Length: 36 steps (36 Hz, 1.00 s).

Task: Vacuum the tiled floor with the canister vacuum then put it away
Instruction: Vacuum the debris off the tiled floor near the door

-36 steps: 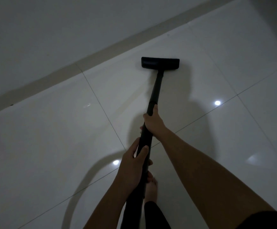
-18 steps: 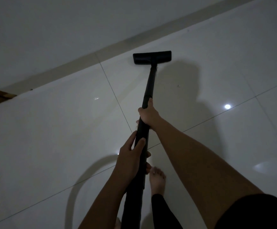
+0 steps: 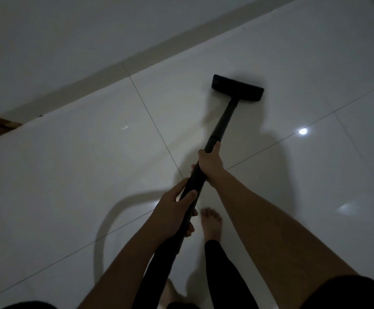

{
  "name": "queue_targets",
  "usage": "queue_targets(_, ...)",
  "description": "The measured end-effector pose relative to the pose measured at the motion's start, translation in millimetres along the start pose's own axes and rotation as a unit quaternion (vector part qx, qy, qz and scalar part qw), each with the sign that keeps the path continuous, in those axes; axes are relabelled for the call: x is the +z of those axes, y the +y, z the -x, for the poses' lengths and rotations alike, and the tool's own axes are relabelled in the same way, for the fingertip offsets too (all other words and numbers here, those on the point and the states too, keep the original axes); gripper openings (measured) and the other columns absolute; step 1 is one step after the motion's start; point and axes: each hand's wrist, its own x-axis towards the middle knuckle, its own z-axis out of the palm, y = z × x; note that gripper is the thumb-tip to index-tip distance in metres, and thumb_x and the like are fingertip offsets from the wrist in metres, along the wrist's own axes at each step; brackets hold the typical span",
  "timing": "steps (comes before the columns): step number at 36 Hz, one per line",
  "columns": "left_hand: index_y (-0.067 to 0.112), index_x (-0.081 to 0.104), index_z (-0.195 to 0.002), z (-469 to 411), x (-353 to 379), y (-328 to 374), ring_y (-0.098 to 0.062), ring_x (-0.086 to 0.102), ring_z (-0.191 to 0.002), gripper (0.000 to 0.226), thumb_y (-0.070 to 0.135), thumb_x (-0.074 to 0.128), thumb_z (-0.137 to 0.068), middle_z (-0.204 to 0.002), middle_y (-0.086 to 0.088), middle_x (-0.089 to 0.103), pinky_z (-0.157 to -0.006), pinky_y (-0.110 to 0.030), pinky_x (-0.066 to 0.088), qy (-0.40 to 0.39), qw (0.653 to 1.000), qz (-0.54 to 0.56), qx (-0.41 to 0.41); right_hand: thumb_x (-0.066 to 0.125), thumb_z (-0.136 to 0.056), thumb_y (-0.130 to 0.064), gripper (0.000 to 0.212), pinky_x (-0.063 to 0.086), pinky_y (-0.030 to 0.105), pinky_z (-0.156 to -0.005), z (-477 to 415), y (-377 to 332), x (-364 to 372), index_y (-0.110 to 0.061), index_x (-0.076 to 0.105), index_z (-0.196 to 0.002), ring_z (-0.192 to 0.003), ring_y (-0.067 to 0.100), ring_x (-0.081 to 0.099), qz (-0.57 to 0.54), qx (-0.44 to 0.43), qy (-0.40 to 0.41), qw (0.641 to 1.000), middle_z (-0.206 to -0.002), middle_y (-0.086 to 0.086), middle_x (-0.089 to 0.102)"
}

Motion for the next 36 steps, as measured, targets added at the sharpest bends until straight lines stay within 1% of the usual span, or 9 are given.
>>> queue_targets(6, 0.033, 0.039, -0.14, 16, -11, -14, -0.02, 0.056, -0.042, 0.046, 0.025, 0.048, -0.096, -0.075, -0.013, 0.062, -0.041, -0.024, 0.047, 0.004, 1.0, -0.026, 0.0, 0.037, -0.099, -0.017, 0.072, 0.053, 0.03, -0.057, 19, 13, 12, -0.033, -0.008, -0.153, -0.057, 0.016, 0.058, -0.015, 0.002, -0.004, 1.0, -0.112, 0.017, 0.055)
queue_targets(10, 0.034, 0.039, -0.14, 21, -23, -24, -0.021, 0.057, -0.044, 0.045, 0.025, 0.048, -0.096, -0.075, -0.013, 0.062, -0.042, -0.025, 0.048, 0.0, 0.999, -0.036, -0.005, 0.035, -0.1, -0.018, 0.07, 0.047, 0.024, -0.048, 27, 20, 23, -0.032, -0.007, -0.153, -0.055, 0.013, 0.057, -0.002, 0.009, -0.001, 1.0, -0.12, 0.021, 0.058)
queue_targets(16, 0.034, 0.038, -0.14, 22, -44, -30, -0.02, 0.058, -0.046, 0.044, 0.027, 0.046, -0.097, -0.077, -0.011, 0.063, -0.044, -0.024, 0.05, -0.029, 0.998, -0.058, -0.02, 0.035, -0.1, -0.019, 0.069, 0.055, 0.03, -0.06, 31, 32, 42, -0.033, -0.007, -0.153, -0.055, 0.015, 0.058, -0.012, 0.032, 0.02, 0.999, -0.12, 0.023, 0.061)
queue_targets(19, 0.035, 0.038, -0.139, 20, -53, -31, -0.02, 0.059, -0.046, 0.044, 0.028, 0.046, -0.097, -0.077, -0.011, 0.063, -0.045, -0.025, 0.05, -0.048, 0.996, -0.064, -0.033, 0.035, -0.099, -0.018, 0.07, 0.058, 0.037, -0.073, 31, 36, 48, -0.034, -0.007, -0.152, -0.057, 0.015, 0.058, -0.033, 0.043, 0.032, 0.998, -0.119, 0.023, 0.061)
queue_targets(21, 0.035, 0.036, -0.14, 18, -60, -32, -0.02, 0.061, -0.048, 0.045, 0.03, 0.046, -0.097, -0.078, -0.011, 0.063, -0.046, -0.025, 0.051, -0.064, 0.995, -0.067, -0.047, 0.036, -0.099, -0.019, 0.07, 0.058, 0.038, -0.074, 32, 37, 52, -0.034, -0.008, -0.152, -0.059, 0.017, 0.058, -0.044, 0.051, 0.041, 0.997, -0.115, 0.023, 0.062)
queue_targets(24, 0.036, 0.036, -0.141, 16, -70, -30, -0.02, 0.062, -0.049, 0.046, 0.033, 0.047, -0.096, -0.078, -0.011, 0.063, -0.047, -0.025, 0.052, -0.077, 0.992, -0.081, -0.066, 0.035, -0.1, -0.024, 0.069, 0.056, 0.036, -0.069, 32, 41, 57, -0.034, -0.009, -0.152, -0.07, 0.023, 0.063, -0.051, 0.053, 0.042, 0.996, -0.112, 0.022, 0.064)
queue_targets(29, 0.031, 0.045, -0.133, 12, -85, -23, -0.019, 0.063, -0.048, 0.04, 0.034, 0.051, -0.094, -0.087, -0.012, 0.061, -0.05, -0.027, 0.056, -0.064, 0.989, -0.115, -0.072, 0.036, -0.101, -0.025, 0.07, 0.055, 0.046, -0.087, 28, 41, 64, -0.033, -0.012, -0.152, -0.09, 0.03, 0.066, -0.058, 0.056, 0.041, 0.996, -0.111, 0.02, 0.064)
queue_targets(32, 0.025, 0.048, -0.128, 6, -95, -19, -0.024, 0.065, -0.056, 0.035, 0.033, 0.051, -0.094, -0.088, -0.007, 0.059, -0.058, -0.032, 0.057, -0.04, 0.983, -0.168, -0.061, 0.036, -0.101, -0.023, 0.072, 0.055, 0.047, -0.09, 27, 37, 70, -0.035, -0.015, -0.15, -0.077, 0.022, 0.063, -0.095, 0.06, 0.011, 0.994, -0.103, 0.015, 0.061)
queue_targets(36, 0.02, 0.049, -0.128, -1, -103, -16, -0.033, 0.07, -0.075, 0.035, 0.031, 0.047, -0.096, -0.083, 0.001, 0.059, -0.068, -0.036, 0.054, 0.004, 0.968, -0.249, -0.025, 0.039, -0.102, -0.017, 0.076, 0.055, 0.04, -0.083, 30, 31, 75, -0.036, -0.018, -0.149, -0.071, 0.016, 0.062, -0.159, 0.053, -0.035, 0.985, -0.131, 0.018, 0.053)
